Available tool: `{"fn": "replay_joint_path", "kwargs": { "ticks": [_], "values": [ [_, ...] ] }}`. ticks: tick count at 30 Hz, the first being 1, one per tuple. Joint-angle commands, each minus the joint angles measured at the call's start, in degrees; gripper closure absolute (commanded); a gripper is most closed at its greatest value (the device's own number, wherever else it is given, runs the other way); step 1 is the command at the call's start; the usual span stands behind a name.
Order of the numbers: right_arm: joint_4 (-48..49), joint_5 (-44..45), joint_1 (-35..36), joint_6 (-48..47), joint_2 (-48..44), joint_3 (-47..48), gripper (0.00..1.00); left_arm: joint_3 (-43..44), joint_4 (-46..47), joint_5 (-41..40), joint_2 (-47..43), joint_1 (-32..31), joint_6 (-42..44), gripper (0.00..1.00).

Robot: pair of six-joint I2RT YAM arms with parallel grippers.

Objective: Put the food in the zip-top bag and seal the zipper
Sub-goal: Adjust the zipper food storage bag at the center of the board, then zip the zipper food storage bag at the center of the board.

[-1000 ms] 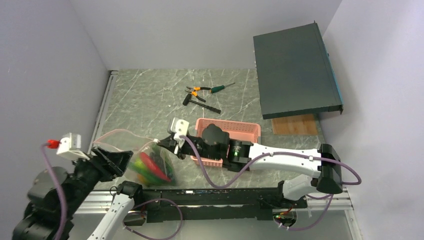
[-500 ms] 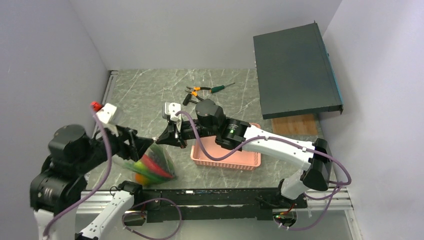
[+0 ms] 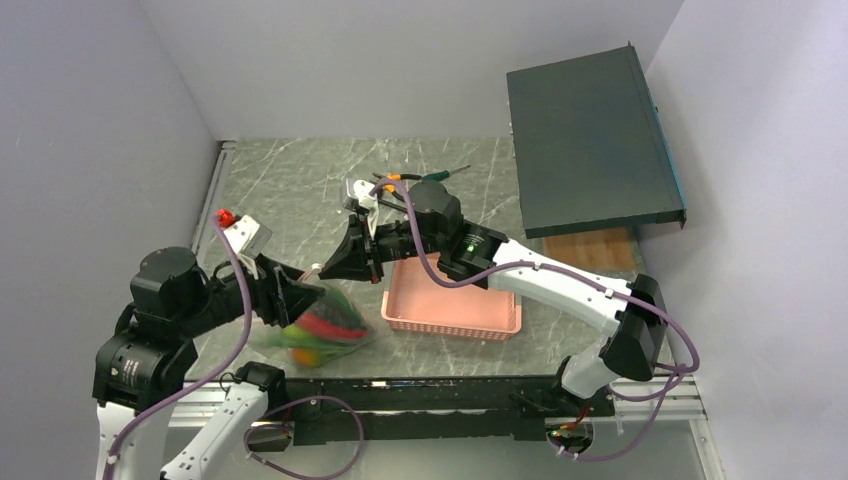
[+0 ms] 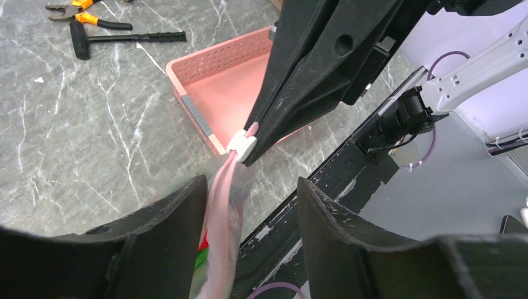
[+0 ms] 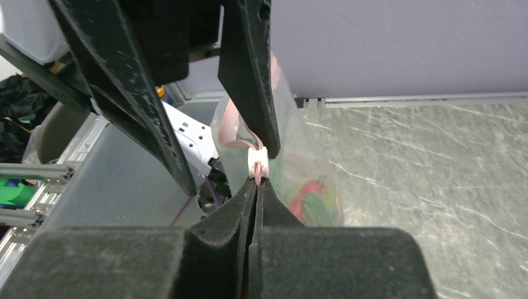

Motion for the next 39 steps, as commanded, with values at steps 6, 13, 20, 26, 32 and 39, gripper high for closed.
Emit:
{"fn": "replay_joint_path", "kwargs": {
  "ticks": [6, 13, 20, 26, 32, 39],
  "values": [
    [6.47, -4.09, 0.30, 4.62, -1.83, -0.79, 1.00, -2.41, 4.25, -1.33, -4.12, -0.20, -4.76, 0.55],
    [5.13, -3.98, 0.29, 5.19, -2.07, -1.10, 1.00, -0.79, 4.29, -3.17, -3.38, -0.20, -6.30, 0.72],
    [4.84, -4.60, 0.35, 5.26, -1.78, -0.74, 1.00, 0.21, 7.27, -1.49, -2.66, -0.20, -7.22, 0.39],
    [4.81, -5.15, 0.27, 5.29, -1.57, -0.53, 1.00, 0.46, 6.91, -1.72, -1.78, -0.16, -6.78, 0.39],
    [4.59, -5.34, 0.29, 5.28, -1.27, -0.23, 1.00, -0.68, 8.26, -0.97, -1.96, -0.20, -6.78, 0.51],
    [4.47, -5.45, 0.28, 5.46, -0.79, 0.07, 1.00, -2.57, 10.02, 2.21, -2.13, -0.17, -7.23, 0.58]
  ]
}}
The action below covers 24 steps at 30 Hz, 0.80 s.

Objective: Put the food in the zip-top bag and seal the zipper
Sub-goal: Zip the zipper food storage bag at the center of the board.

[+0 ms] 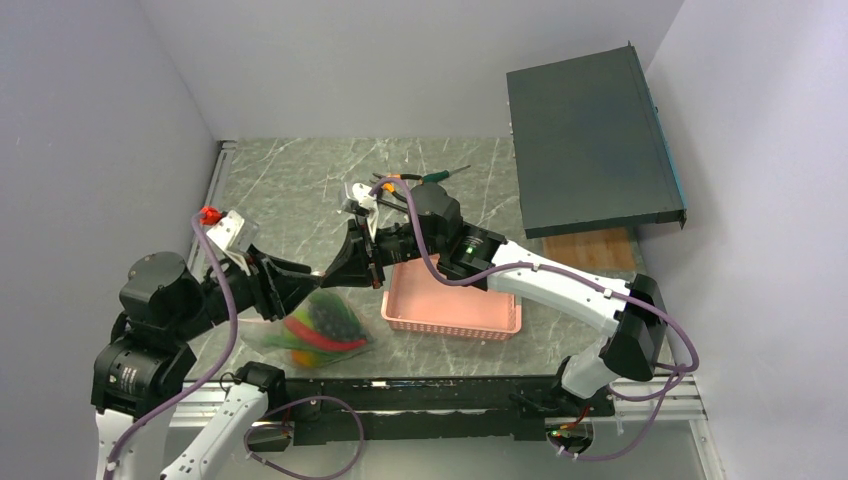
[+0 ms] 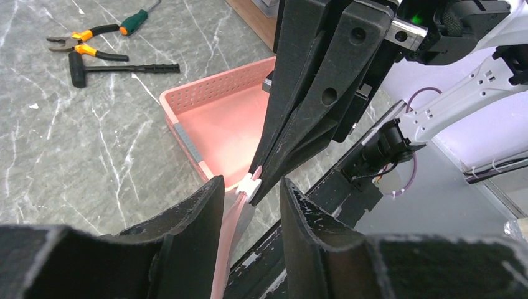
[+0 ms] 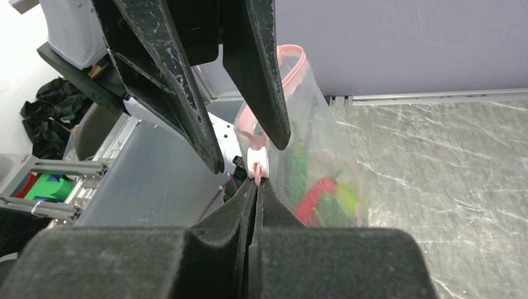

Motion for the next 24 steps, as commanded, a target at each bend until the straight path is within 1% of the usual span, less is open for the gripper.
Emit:
{"fn": "replay_joint_path", "kwargs": {
  "ticks": [1, 4, 9, 13, 17, 18, 23, 24],
  "values": [
    [2.49, -1.34, 0.13, 0.50, -0.69, 1.12, 1.00, -1.18, 3.51, 2.96, 0.33, -0.18, -0.67, 0.58],
    [2.43, -1.35, 0.13, 0.59, -0.52, 1.36, 1.00, -1.45, 2.96, 3.66, 0.57, -0.16, -0.66, 0.60],
    [2.61, -0.96, 0.26, 0.77, -0.51, 1.16, 1.00, -1.30, 2.62, 2.83, 0.33, -0.20, -0.39, 0.70],
    [4.36, -0.07, 0.26, 1.97, -0.96, -0.73, 1.00, -0.76, 1.53, 1.17, -0.19, -0.20, 0.20, 0.81],
    [7.97, 1.25, 0.21, 4.58, -1.57, -3.43, 1.00, -0.84, 0.24, -0.44, -0.61, -0.20, 0.80, 0.97],
    [8.15, 1.29, 0.26, 5.39, -1.44, -3.50, 1.00, -1.05, 0.17, -0.82, -0.77, -0.16, 0.85, 0.99],
    [8.11, -0.31, 0.19, 7.53, -0.18, -2.33, 1.00, -2.65, 1.51, -0.43, -1.77, -0.20, 0.75, 1.00],
    [8.12, -0.75, 0.21, 7.85, 0.19, -2.02, 1.00, -2.78, 1.61, -0.10, -1.74, -0.16, 0.82, 0.94]
  ]
}}
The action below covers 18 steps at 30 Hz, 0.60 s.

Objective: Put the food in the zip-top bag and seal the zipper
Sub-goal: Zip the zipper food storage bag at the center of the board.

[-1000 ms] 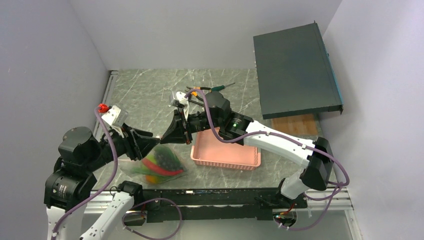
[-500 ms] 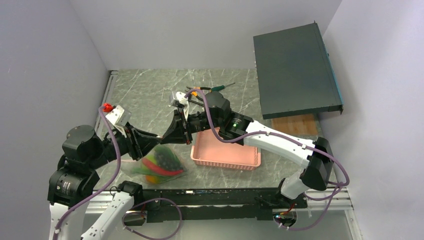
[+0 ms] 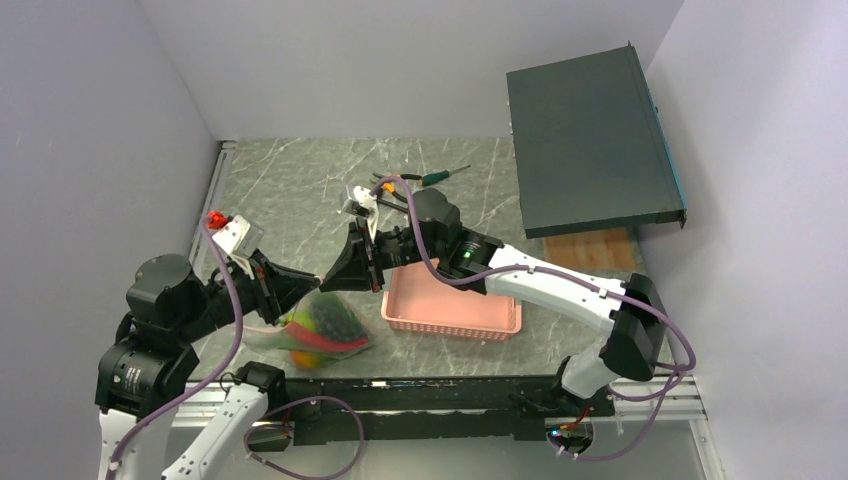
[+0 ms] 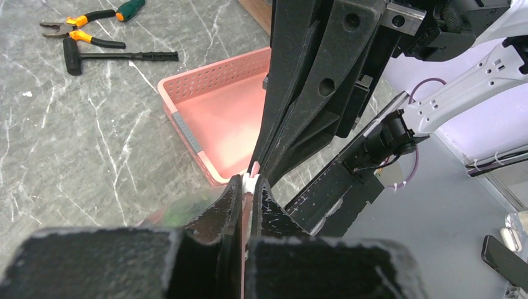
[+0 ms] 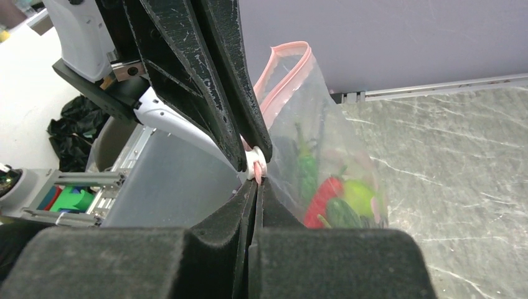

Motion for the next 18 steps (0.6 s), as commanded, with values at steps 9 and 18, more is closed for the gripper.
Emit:
{"fn": "replay_joint_path", "kwargs": {
  "ticks": [9, 18],
  "values": [
    [3.89, -1.64, 0.24, 2.61, 0.09, 0.98, 1.00, -0.73, 3.59, 2.78, 0.36, -0.09, -0.29, 0.73],
    [4.82, -1.28, 0.24, 4.41, 0.06, 1.05, 1.00, -2.12, 3.39, 4.00, 0.71, -0.05, 0.62, 0.84]
  ]
}}
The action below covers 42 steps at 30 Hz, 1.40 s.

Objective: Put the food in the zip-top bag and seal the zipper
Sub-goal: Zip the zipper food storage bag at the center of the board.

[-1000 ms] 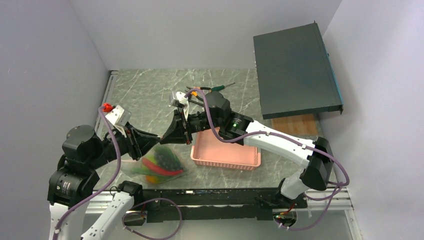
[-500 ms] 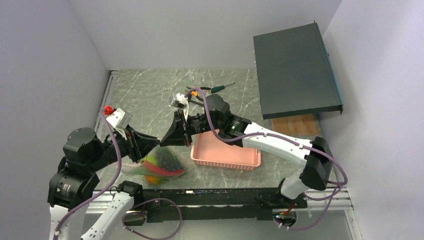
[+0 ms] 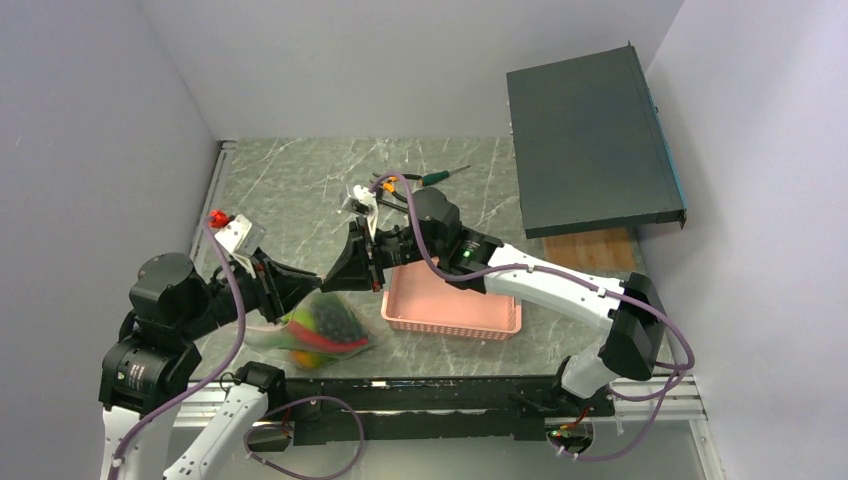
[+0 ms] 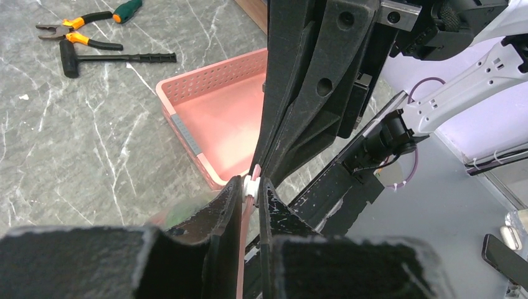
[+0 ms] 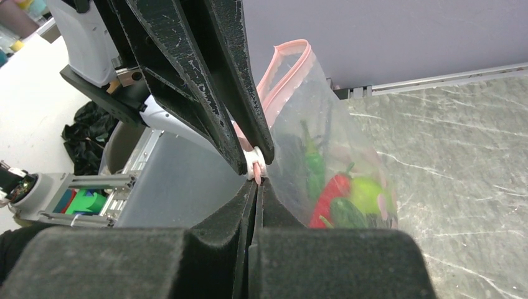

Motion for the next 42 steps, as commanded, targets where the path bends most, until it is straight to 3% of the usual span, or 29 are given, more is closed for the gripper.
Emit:
{"fn": "replay_joint_path", "kwargs": {
  "ticks": [1, 8, 15, 20, 26, 36, 42],
  "values": [
    [4.98, -0.86, 0.20, 2.18, -0.24, 1.04, 1.00, -0.96, 2.15, 3.24, 1.04, -0.05, 0.86, 0.85],
    [4.58, 0.00, 0.37, 2.14, -0.03, 1.60, 1.00, -1.21, 1.65, 0.30, 1.76, -0.09, 3.65, 1.00],
    [5.59, 3.81, 0.68, 6.56, 0.94, 1.51, 1.00, -3.06, 3.34, -2.32, -1.78, -0.09, 10.09, 1.00],
    [13.78, 6.67, 0.56, 12.11, -1.10, -4.62, 1.00, -3.70, 1.52, -6.95, -4.37, -0.04, 16.25, 1.00],
    [21.09, 8.70, -0.02, 15.63, -4.36, -10.39, 1.00, -4.45, 0.73, -4.93, -4.78, -0.09, 17.32, 1.00],
    [28.84, 5.39, -3.58, 21.53, -6.96, -15.05, 1.00, -2.34, -2.13, -3.99, -7.24, -0.09, 17.64, 1.00],
    [24.86, -4.38, -3.57, 15.42, -5.60, -11.08, 1.00, -2.01, -1.72, -2.54, -8.05, -0.04, 15.69, 1.00]
  ]
}}
